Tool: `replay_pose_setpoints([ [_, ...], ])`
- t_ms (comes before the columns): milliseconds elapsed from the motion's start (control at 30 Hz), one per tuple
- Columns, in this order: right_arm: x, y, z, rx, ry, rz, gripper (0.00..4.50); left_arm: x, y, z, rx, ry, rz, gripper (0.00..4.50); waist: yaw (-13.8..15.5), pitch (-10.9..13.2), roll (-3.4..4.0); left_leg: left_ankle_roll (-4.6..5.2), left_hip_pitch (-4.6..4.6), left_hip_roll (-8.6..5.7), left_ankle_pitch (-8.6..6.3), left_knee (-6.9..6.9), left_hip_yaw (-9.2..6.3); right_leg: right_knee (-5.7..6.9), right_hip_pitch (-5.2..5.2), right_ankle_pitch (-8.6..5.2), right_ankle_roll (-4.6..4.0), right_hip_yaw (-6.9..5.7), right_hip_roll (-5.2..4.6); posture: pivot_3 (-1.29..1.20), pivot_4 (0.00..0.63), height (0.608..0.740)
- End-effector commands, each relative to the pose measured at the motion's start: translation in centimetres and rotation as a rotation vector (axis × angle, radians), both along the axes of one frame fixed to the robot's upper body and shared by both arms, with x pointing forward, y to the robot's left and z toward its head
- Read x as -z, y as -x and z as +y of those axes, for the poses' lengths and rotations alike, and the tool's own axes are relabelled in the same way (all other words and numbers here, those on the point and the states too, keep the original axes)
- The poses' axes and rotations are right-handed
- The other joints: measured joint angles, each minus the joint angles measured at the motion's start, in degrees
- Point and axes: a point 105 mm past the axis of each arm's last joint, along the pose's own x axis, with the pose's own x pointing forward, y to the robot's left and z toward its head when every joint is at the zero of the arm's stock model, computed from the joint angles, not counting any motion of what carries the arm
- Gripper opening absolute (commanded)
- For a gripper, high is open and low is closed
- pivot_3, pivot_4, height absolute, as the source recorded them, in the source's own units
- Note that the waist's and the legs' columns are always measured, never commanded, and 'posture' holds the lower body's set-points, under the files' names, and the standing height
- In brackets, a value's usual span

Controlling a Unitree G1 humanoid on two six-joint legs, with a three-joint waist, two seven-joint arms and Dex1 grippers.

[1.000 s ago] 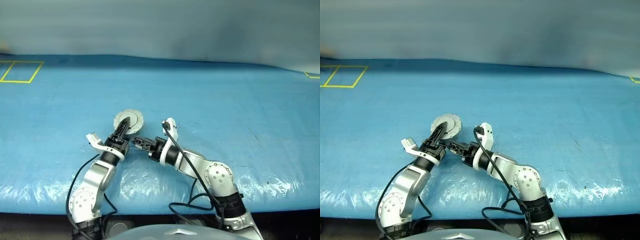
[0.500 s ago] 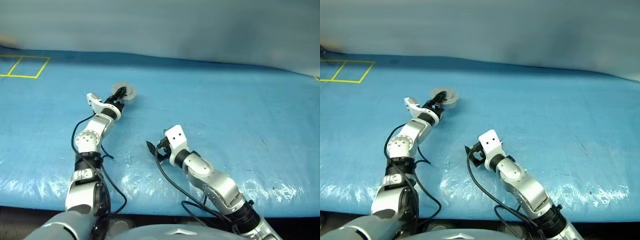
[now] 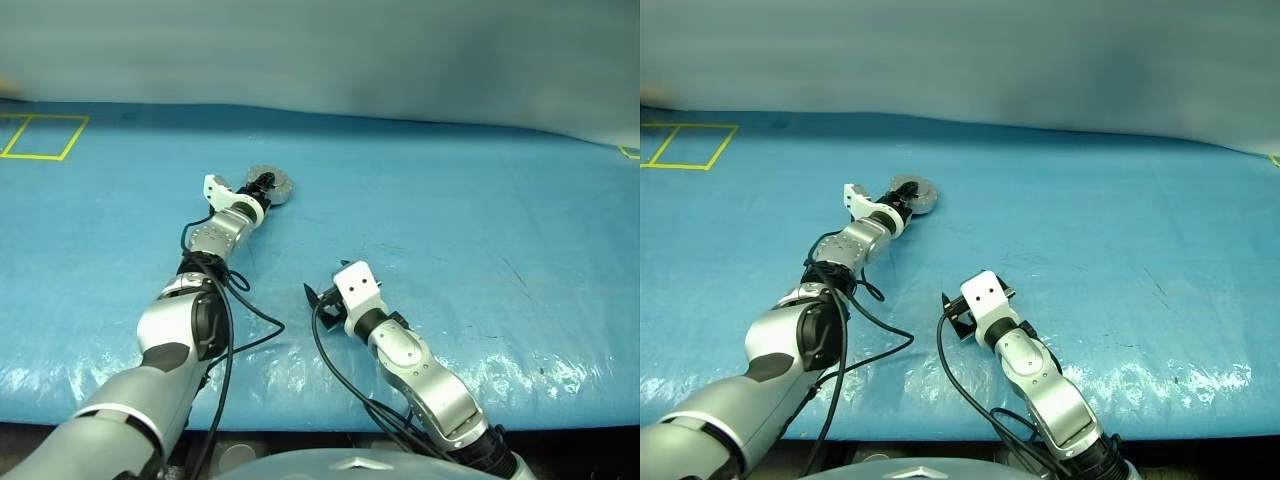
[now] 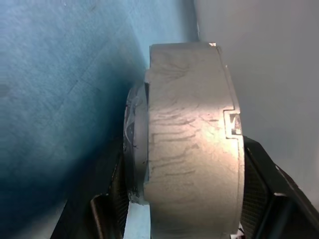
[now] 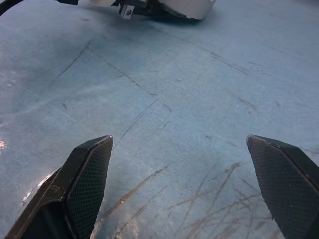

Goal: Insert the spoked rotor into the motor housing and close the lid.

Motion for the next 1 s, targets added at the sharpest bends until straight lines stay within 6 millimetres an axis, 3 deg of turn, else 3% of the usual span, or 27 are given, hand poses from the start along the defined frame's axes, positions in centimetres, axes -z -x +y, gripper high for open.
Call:
replay_pose_setpoints([
  [33,-0.8,0.0,0.1,0.006,-0.022,-0.022,4.5,-0.5,0.0,0.3,0.023,-0.028,-0.034,3.73,-0.09,0.0,0.0,0.0,0.0,0.0,0.0,0.02,0.0,0.02,0.0,0.0,0.0,0.0,0.0,0.0,0.15,0.74],
  [100,-0.7,0.1,0.3,0.003,-0.026,-0.016,4.5,0.5,0.5,0.7,0.037,-0.051,-0.006,4.39,-0.25,-0.01,0.01,0.0,0.08,0.0,0.0,0.08,-0.01,0.08,0.08,0.0,0.0,0.0,0.0,0.0,0.15,0.74],
  [133,-0.7,0.1,0.5,-0.004,-0.029,-0.012,4.5,1.0,0.8,1.0,0.041,-0.054,0.008,4.45,-0.47,-0.02,0.02,0.0,0.13,0.0,0.0,0.1,-0.01,0.1,0.11,0.0,0.0,0.0,0.0,0.0,0.15,0.74],
  [267,-0.7,0.1,1.1,-0.033,-0.04,-0.005,4.5,3.1,2.5,2.3,0.067,-0.084,0.087,4.45,-0.94,-0.05,0.06,0.12,0.4,0.01,-0.06,0.1,-0.01,0.2,0.31,-0.07,0.13,0.03,0.01,0.0,0.15,0.74],
  [367,-0.8,0.0,1.6,-0.059,-0.055,0.002,4.5,4.6,5.0,4.0,0.081,-0.151,0.138,4.45,-1.37,-0.09,0.11,0.16,0.79,0.03,-0.09,0.06,-0.01,0.28,0.63,-0.1,0.12,0.06,0.01,0.0,0.15,0.74],
  [500,-0.8,-0.2,2.2,-0.105,-0.043,0.002,4.5,5.1,8.3,5.8,0.106,-0.266,0.154,4.45,-1.59,-0.19,0.21,0.19,1.28,0.07,-0.12,0.0,0.0,0.29,1.08,-0.21,0.21,0.06,0.03,0.0,0.15,0.74],
  [600,-0.8,-0.4,2.5,-0.134,-0.037,0.006,4.5,5.0,10.4,7.3,0.085,-0.379,0.152,4.45,-1.5,-0.23,0.22,0.19,1.47,0.06,-0.11,0.07,0.01,0.33,1.3,-0.17,0.28,0.08,0.02,0.0,0.15,0.74],
  [733,-1.1,-0.8,2.8,-0.165,-0.041,-0.01,4.5,3.9,11.9,9.2,0.038,-0.683,0.041,4.45,-1.59,-0.23,0.22,0.2,1.67,0.06,-0.04,0.09,0.06,0.34,1.44,-0.23,0.04,0.12,0.02,0.0,0.15,0.74],
  [833,-2.1,-1.4,2.6,-0.137,-0.071,-0.066,4.5,1.9,12.7,9.2,0.014,-0.914,-0.115,4.45,-1.46,-0.21,0.22,0.19,1.69,0.07,-0.03,0.05,0.13,0.33,1.4,-0.22,-0.04,0.18,0.02,0.0,0.15,0.74],
  [1000,-2.6,-2.4,1.0,-0.014,-0.086,-0.128,4.5,-0.6,14.0,8.5,-0.046,-1.105,-0.303,4.45,-0.14,-0.19,0.17,0.2,1.02,0.07,0.0,0.06,0.12,0.28,0.79,-0.1,0.11,0.16,0.01,0.0,0.15,0.74],
])
